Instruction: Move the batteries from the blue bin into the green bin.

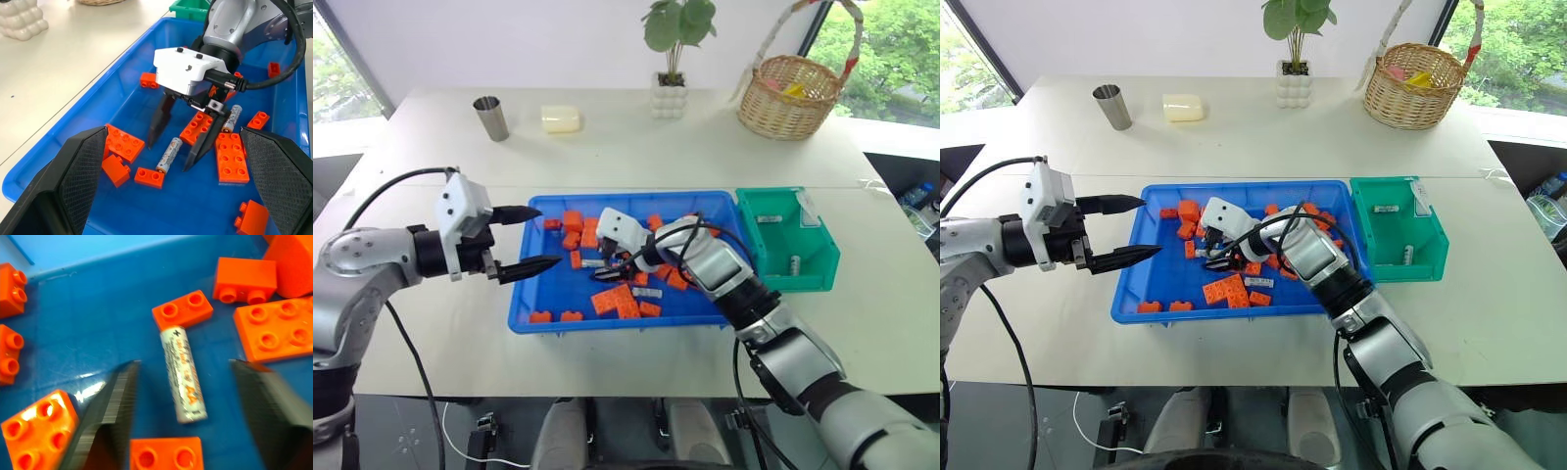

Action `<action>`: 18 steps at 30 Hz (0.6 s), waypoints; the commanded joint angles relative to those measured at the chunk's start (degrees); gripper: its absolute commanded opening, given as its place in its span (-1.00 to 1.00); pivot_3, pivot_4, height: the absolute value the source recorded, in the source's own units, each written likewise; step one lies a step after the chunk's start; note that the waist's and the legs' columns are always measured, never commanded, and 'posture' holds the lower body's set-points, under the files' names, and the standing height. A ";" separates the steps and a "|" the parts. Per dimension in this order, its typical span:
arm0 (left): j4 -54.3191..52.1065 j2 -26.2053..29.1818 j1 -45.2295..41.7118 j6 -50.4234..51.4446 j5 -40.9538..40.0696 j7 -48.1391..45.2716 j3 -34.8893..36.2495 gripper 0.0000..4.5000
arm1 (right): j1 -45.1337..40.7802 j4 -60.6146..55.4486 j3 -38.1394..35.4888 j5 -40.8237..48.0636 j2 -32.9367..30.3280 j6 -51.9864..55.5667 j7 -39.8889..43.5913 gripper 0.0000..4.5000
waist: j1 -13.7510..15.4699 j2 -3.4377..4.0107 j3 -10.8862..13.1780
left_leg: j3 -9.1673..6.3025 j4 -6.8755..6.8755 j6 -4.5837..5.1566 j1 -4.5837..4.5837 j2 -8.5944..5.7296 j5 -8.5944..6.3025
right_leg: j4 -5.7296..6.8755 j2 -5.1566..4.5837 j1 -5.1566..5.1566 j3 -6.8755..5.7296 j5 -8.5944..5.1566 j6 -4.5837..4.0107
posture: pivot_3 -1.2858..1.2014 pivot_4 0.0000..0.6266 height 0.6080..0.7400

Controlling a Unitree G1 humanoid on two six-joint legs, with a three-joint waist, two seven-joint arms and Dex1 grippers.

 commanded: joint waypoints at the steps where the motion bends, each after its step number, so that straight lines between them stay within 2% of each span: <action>1: -0.98 -0.04 -0.93 -0.76 -0.40 -0.24 0.56 1.00 | 0.53 -3.46 0.33 0.04 -0.79 1.23 0.66 -0.63 | 0.08 0.00 0.00 | 0.00 0.00 0.00 0.00 0.00 0.00 | -0.01 0.00 0.00 0.00 0.00 0.00 | 0.03 -0.52 0.93; 2: -0.96 -0.06 -0.96 -0.78 -0.42 -0.33 0.50 1.00 | 0.64 -4.02 0.29 0.06 -1.01 1.42 0.75 -0.86 | 0.09 0.00 0.00 | 0.00 0.00 0.00 0.00 0.00 0.00 | 0.00 0.00 0.00 0.00 0.00 0.00 | 0.03 -0.52 0.93; 3: -0.90 -0.10 -1.05 -0.87 -0.42 -0.52 0.34 1.00 | 0.75 -5.18 0.00 0.27 -1.48 2.00 0.89 -0.98 | 0.10 0.00 0.00 | 0.00 0.00 0.00 0.00 0.00 0.00 | 0.00 0.00 0.00 0.00 0.00 0.00 | 0.03 -0.52 0.93; 7: -0.56 -1.07 -1.64 -0.73 -1.04 -0.71 -0.28 1.00 | 1.09 -9.83 -3.60 2.44 -3.27 4.97 0.65 -0.97 | 0.13 0.00 0.00 | 0.00 0.00 0.00 -0.01 0.00 0.00 | -0.01 -0.01 0.00 0.00 0.00 0.00 | 0.03 -0.52 0.93; 11: -1.35 -4.51 -3.25 0.01 -2.83 0.69 -1.48 1.00 | -1.01 -17.32 -19.88 11.40 -6.77 18.95 -2.03 -0.97 | 0.58 0.00 0.02 | -0.02 0.01 0.00 -0.04 0.00 0.00 | -0.01 -0.02 -0.01 0.00 0.01 0.01 | 0.03 -0.52 0.93; 14: -1.90 -6.45 -4.55 0.25 -4.31 0.39 -1.98 1.00 | -0.51 -22.64 -28.38 15.84 -14.45 26.54 -1.91 -0.97 | 0.91 -0.02 0.01 | -0.09 0.04 0.00 -0.12 0.00 0.00 | -0.04 -0.11 0.01 -0.01 0.01 0.01 | 0.03 -0.52 0.93; 18: -1.54 -7.54 -5.47 -0.37 -5.13 -1.12 -2.63 1.00 | 2.25 -23.95 -36.76 16.64 -24.74 30.03 -4.80 -0.97 | 0.48 -0.03 0.00 | -0.04 0.00 0.07 -0.11 -0.03 -0.04 | -0.23 -0.10 0.06 -0.01 -0.01 -0.01 | 0.03 -0.52 0.93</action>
